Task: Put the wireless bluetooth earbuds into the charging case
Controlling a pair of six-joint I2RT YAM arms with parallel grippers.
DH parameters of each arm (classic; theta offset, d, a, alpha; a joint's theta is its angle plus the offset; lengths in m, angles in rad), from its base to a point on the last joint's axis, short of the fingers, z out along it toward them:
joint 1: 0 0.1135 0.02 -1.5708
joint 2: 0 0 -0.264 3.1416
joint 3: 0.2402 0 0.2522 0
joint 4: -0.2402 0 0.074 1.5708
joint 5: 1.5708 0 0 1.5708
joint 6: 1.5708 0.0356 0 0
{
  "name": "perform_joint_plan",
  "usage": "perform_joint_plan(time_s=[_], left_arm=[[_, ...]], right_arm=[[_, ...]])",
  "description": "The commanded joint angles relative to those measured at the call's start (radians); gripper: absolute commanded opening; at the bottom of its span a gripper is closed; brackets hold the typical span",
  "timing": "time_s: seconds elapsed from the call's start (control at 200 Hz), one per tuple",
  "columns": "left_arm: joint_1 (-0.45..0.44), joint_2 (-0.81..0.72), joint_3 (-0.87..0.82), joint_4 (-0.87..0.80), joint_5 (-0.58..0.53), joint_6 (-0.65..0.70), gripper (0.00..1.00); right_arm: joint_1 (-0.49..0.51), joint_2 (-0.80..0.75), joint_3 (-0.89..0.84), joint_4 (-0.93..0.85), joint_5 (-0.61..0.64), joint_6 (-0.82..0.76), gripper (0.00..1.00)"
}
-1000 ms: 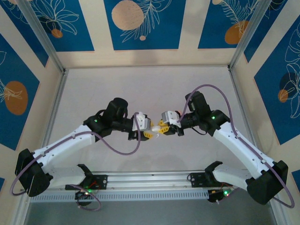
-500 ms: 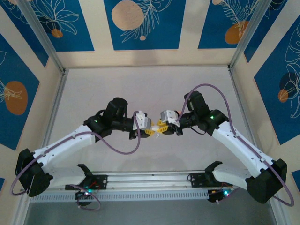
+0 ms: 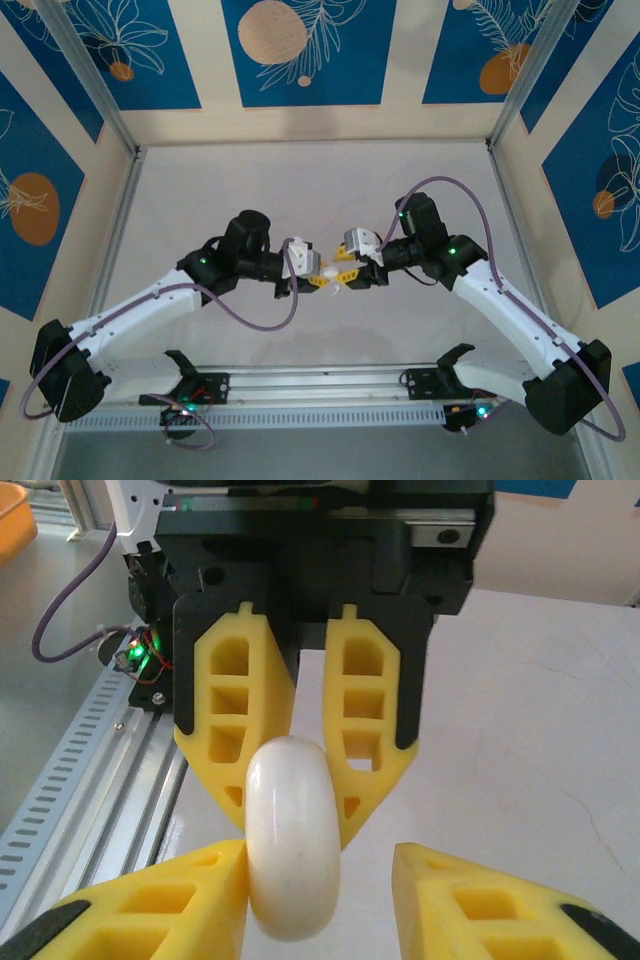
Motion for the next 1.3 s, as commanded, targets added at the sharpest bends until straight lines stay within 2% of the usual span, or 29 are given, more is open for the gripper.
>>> perform_joint_plan(time_s=[0.0, 0.195, 0.355, 0.455, 0.565, 0.69, 0.825, 1.05, 1.295], left_arm=[[-0.012, -0.029, -0.022, 0.008, 0.051, -0.006, 0.19], [-0.009, -0.039, -0.061, 0.068, 0.045, -0.031, 0.19], [0.02, -0.053, -0.137, 0.222, 0.044, -0.119, 0.19], [0.061, -0.057, -0.232, 0.428, 0.048, -0.241, 0.2], [0.105, -0.046, -0.38, 0.779, 0.032, -0.421, 0.2], [0.114, -0.013, -0.519, 1.065, -0.06, -0.535, 0.21], [0.114, 0.033, -0.627, 1.274, -0.165, -0.597, 0.21], [0.114, 0.092, -0.681, 1.347, -0.213, -0.586, 0.21], [0.114, 0.087, -0.696, 1.346, -0.236, -0.57, 0.21]], right_arm=[[-0.046, -0.015, -0.014, 0.081, -0.001, 0.062, 0.42], [-0.099, -0.017, -0.025, 0.14, -0.025, 0.137, 0.42], [-0.116, -0.024, -0.019, 0.151, -0.063, 0.188, 0.42], [-0.13, -0.023, -0.009, 0.155, -0.056, 0.278, 0.44], [-0.143, 0.003, 0.019, 0.122, -0.011, 0.429, 0.45], [-0.149, 0.071, 0.07, 0.015, 0.115, 0.656, 0.45], [-0.154, 0.193, 0.146, -0.172, 0.164, 0.849, 0.45], [-0.148, 0.409, 0.225, -0.408, 0.234, 1.109, 0.4], [-0.069, 0.555, 0.231, -0.437, 0.307, 1.205, 0.39]])
